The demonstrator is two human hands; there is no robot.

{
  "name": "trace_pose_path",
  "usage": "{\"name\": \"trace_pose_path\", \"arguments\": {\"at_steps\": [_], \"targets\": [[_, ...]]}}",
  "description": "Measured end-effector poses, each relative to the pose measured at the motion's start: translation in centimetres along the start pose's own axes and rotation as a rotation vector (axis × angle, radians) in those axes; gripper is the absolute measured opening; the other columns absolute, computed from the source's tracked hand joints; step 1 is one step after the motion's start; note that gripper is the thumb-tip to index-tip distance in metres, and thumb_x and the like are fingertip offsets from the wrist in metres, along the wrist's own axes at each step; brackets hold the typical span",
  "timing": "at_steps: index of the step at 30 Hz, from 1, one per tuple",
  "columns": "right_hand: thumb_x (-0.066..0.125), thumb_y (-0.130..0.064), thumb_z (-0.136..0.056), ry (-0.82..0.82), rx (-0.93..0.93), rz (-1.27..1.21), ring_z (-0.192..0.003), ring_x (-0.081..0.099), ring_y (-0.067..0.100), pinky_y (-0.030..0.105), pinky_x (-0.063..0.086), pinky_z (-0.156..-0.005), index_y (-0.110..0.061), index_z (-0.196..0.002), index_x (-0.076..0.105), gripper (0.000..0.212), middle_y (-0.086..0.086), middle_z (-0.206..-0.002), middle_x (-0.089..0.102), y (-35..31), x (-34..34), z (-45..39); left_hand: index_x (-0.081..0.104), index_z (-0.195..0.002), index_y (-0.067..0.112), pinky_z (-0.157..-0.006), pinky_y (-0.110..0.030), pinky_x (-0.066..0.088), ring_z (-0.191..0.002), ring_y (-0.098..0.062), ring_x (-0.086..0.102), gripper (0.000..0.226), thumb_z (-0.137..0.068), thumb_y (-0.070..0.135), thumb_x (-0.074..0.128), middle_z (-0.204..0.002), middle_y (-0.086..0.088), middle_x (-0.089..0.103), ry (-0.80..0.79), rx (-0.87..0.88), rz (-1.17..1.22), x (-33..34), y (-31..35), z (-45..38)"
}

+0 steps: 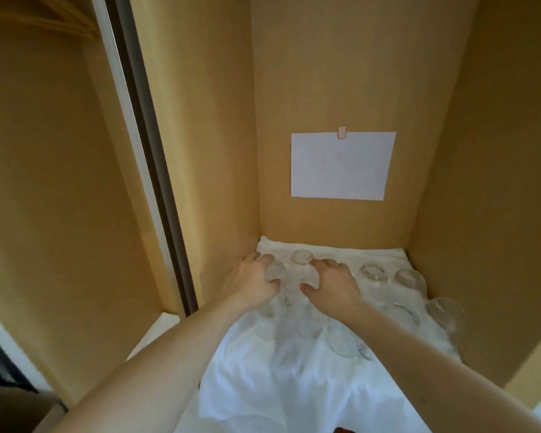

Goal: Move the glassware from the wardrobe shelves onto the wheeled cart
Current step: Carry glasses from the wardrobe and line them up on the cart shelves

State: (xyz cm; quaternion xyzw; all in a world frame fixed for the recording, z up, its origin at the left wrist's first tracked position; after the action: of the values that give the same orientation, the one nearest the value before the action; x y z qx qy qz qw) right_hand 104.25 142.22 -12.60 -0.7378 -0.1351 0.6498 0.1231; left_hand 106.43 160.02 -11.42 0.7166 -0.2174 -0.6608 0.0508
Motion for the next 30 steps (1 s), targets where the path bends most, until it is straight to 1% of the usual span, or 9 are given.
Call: {"name": "trace_pose_path", "arguments": {"at_steps": [5, 10, 13, 18, 21, 23, 25, 27, 30], "targets": [[0.061, -0.049, -0.092, -0.011, 0.003, -0.010, -0.134, 0.041, 0.032, 0.042, 0.042, -0.107, -0.023, -0.148, 0.045, 0.064, 0.005, -0.146, 0.050, 0.2, 0.7, -5.3, 0.046, -0.148, 0.027, -0.111, -0.041, 0.042, -0.140, -0.029, 0.040, 0.064, -0.090, 0.045, 0.063, -0.153, -0.005, 0.043, -0.070, -0.040, 0.045, 2.0, -1.0, -4.9], [0.063, -0.051, -0.092, -0.080, -0.013, -0.014, -0.136, 0.040, 0.033, 0.042, 0.040, -0.110, -0.022, -0.152, 0.040, 0.070, 0.008, -0.149, 0.046, 0.5, 3.1, -10.2, 0.050, -0.146, 0.025, -0.101, -0.032, 0.049, -0.132, -0.024, 0.049, 0.065, -0.085, 0.031, 0.069, -0.146, -0.003, 0.049, -0.285, -0.054, 0.010, 4.8, -2.1, -9.2], [0.067, -0.049, -0.088, -0.188, -0.017, 0.027, -0.133, 0.042, 0.033, 0.041, 0.042, -0.107, -0.024, -0.154, 0.034, 0.078, 0.009, -0.147, 0.043, 0.6, 5.0, -12.7, 0.048, -0.147, 0.026, -0.095, -0.029, 0.051, -0.126, -0.020, 0.053, 0.069, -0.082, 0.023, 0.072, -0.144, -0.001, 0.050, -0.384, -0.072, 0.034, 6.3, -2.6, -10.9], [0.073, -0.028, -0.083, -0.431, -0.056, 0.110, -0.118, 0.054, 0.035, 0.036, 0.051, -0.088, -0.024, -0.153, 0.029, 0.083, 0.011, -0.133, 0.040, 0.4, 8.5, -14.4, 0.040, -0.153, 0.023, -0.093, -0.023, 0.048, -0.130, -0.020, 0.052, 0.075, -0.087, 0.024, 0.076, -0.150, -0.003, 0.046, -0.531, -0.090, 0.027, 9.0, -2.9, -13.2], [0.074, -0.024, -0.080, -0.454, -0.073, 0.151, -0.113, 0.056, 0.036, 0.036, 0.050, -0.080, -0.022, -0.147, 0.032, 0.079, 0.011, -0.127, 0.039, 0.3, 8.8, -15.3, 0.033, -0.154, 0.034, -0.097, -0.036, 0.053, -0.128, -0.023, 0.052, 0.083, -0.085, 0.027, 0.079, -0.154, 0.004, 0.040, -0.677, -0.180, 0.050, 10.6, -3.7, -13.1], [0.075, -0.025, -0.079, -0.454, -0.092, 0.151, -0.108, 0.058, 0.034, 0.036, 0.052, -0.078, -0.021, -0.142, 0.036, 0.074, 0.010, -0.122, 0.041, 0.1, 8.7, -15.8, 0.028, -0.155, 0.040, -0.093, -0.042, 0.055, -0.126, -0.026, 0.051, 0.093, -0.081, 0.025, 0.082, -0.153, 0.006, 0.038, -0.761, -0.211, 0.025, 11.5, -4.1, -12.8], [0.075, -0.026, -0.077, -0.448, -0.102, 0.137, -0.104, 0.058, 0.031, 0.034, 0.050, -0.075, -0.022, -0.139, 0.040, 0.072, 0.008, -0.119, 0.043, 0.0, 8.5, -16.1, 0.030, -0.153, 0.040, -0.083, -0.039, 0.057, -0.121, -0.025, 0.052, 0.097, -0.077, 0.020, 0.086, -0.150, 0.006, 0.041, -0.760, -0.214, 0.021, 12.0, -4.3, -13.0], [0.076, -0.028, -0.076, -0.439, -0.110, 0.120, -0.102, 0.058, 0.029, 0.032, 0.048, -0.072, -0.023, -0.138, 0.042, 0.071, 0.007, -0.117, 0.044, 0.0, 8.5, -16.3, 0.039, -0.149, 0.036, -0.076, -0.035, 0.059, -0.115, -0.020, 0.055, 0.097, -0.069, 0.019, 0.091, -0.144, 0.006, 0.046, -0.715, -0.180, 0.026, 12.2, -4.3, -13.7], [0.075, -0.029, -0.075, -0.417, -0.116, 0.099, -0.101, 0.058, 0.029, 0.031, 0.045, -0.070, -0.022, -0.139, 0.043, 0.072, 0.007, -0.117, 0.045, 0.2, 8.3, -16.4, 0.052, -0.139, 0.030, -0.082, -0.040, 0.063, -0.111, -0.019, 0.061, 0.093, -0.058, 0.020, 0.097, -0.136, 0.005, 0.053, -0.675, -0.134, 0.033, 11.8, -4.5, -14.3]]}}
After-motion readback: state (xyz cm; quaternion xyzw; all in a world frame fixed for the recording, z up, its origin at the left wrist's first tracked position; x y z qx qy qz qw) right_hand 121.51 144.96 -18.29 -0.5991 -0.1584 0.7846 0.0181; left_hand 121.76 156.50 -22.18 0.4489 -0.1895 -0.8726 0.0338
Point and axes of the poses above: each hand's wrist, its own z-axis away from the middle knuckle, its own x-axis out of the palm, y = z × x, the point moved 10 cm from there along -z, towards the middle knuckle
